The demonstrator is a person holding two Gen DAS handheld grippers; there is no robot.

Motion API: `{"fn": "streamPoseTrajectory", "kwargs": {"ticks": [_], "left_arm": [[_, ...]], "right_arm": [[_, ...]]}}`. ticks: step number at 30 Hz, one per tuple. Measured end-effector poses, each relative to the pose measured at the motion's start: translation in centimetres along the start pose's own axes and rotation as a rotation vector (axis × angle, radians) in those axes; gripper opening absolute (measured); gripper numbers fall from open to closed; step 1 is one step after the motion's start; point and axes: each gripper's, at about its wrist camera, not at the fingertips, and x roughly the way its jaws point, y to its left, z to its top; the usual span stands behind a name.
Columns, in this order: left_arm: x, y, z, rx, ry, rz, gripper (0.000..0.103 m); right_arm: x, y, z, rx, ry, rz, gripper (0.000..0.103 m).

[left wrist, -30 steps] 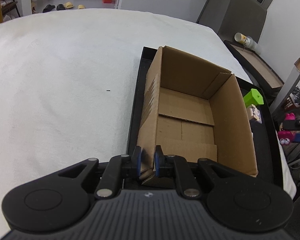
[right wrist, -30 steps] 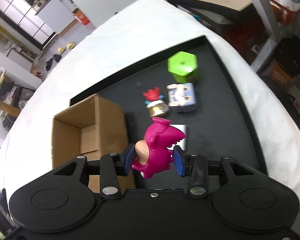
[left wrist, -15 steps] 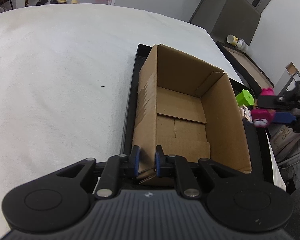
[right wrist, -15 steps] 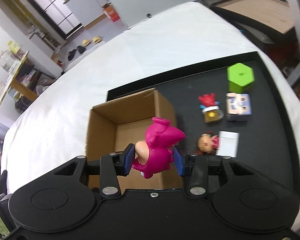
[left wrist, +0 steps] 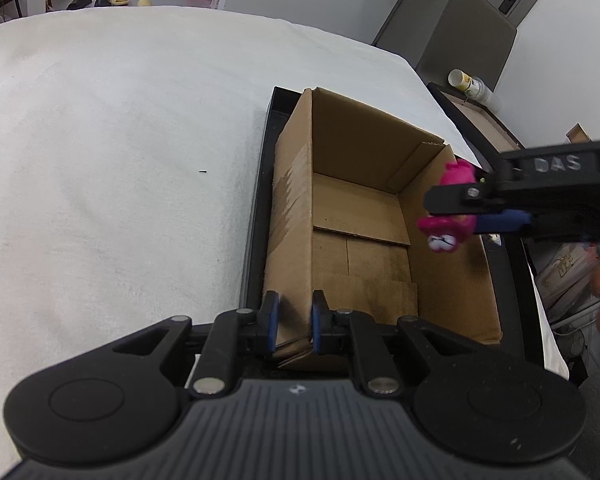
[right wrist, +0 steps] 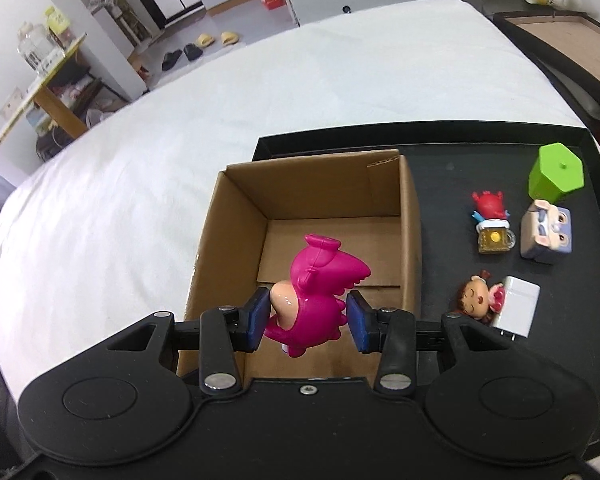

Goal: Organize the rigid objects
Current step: 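Carry the magenta doll with the right gripper into the cardboard box and release, then move the right gripper to the white charger plug and grasp it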

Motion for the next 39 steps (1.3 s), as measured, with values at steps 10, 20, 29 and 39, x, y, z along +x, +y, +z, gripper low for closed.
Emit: {"fn": "streamPoseTrajectory", "kwargs": {"ticks": [10, 20, 29, 39], "left_arm": [[0.0, 0.2, 0.0, -0.009, 0.001, -0.008, 0.014], [0.2, 0.1, 0.2, -0.004, 0.009, -0.001, 0.015], [0.5, -0.2, 0.2, 0.000, 0.016, 0.013, 0.015], [0.6, -1.0, 0.4, 0.005, 0.024, 0.045, 0.015]], "right_arm": [[0.9, 2.4, 2.5, -0.076, -0.025, 0.010, 0.048], [-1.0, 1.1, 2.3, -0.054, -0.041, 0.027, 0.051], [-4.1, -2.4, 1.7, -0.027, -0.076, 0.025, 0.054], [-6.6, -7.5, 0.6, 0.049, -0.101, 0.015, 0.059]]}}
